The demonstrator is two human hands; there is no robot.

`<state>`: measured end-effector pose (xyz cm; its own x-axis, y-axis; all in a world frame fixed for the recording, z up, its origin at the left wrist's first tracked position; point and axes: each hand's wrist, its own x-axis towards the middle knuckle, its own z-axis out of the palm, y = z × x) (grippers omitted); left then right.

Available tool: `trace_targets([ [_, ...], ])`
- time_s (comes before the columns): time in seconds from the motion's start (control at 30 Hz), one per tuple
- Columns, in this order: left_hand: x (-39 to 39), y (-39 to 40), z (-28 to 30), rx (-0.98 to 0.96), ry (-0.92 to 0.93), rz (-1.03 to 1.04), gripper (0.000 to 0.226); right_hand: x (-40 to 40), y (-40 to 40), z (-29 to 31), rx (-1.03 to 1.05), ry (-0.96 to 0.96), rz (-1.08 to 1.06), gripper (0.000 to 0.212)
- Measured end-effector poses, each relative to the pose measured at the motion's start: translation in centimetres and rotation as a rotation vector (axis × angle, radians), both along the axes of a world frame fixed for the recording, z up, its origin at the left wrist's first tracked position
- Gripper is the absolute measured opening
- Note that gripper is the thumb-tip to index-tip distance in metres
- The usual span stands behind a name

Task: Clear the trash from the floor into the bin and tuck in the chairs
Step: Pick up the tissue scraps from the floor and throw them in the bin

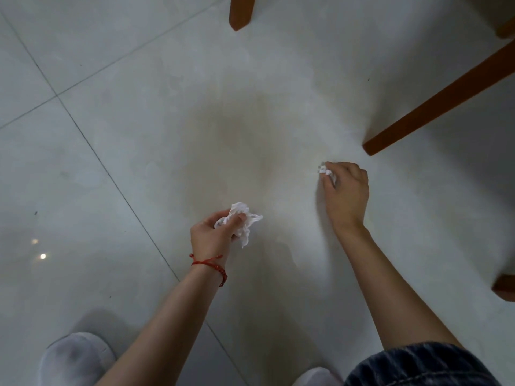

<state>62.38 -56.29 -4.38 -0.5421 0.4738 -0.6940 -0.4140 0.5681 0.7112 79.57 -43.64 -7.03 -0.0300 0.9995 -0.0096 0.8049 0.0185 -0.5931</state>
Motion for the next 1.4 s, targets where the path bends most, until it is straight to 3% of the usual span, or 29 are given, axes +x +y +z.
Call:
trace_targets([
  [0.1, -0.4, 0.5, -0.3, 0.001, 0.018, 0.002, 0.010, -0.7, -0.3, 0.9, -0.072, 0.272, -0.088, 0.019],
  [0.2, -1.0, 1.1, -0.7, 0.010, 0.035, 0.016, 0.008, -1.6, -0.4, 1.9, -0.299, 0.562, -0.241, 0.016],
  [0.4, -2.0, 3.0, 1.1, 0.014, 0.009, 0.060, 0.011, -2.4, -0.9, 4.6, -0.603, 0.851, -0.401, 0.017],
  [0.7, -5.1, 3.3, 9.6, 0.002, 0.028, 0.066, 0.011, -4.4, -1.6, 12.8, -0.789, 0.931, -0.502, 0.011],
  [0.93, -7.7, 2.2, 17.7, -0.042, 0.000, 0.112, 0.008, -6.5, -2.3, 20.6, -0.816, 0.916, -0.474, 0.011],
  [1.4, -12.2, -0.8, 39.3, -0.033, -0.068, 0.298, 0.009, -12.0, -5.3, 41.8, -0.867, 0.950, -0.542, 0.007],
])
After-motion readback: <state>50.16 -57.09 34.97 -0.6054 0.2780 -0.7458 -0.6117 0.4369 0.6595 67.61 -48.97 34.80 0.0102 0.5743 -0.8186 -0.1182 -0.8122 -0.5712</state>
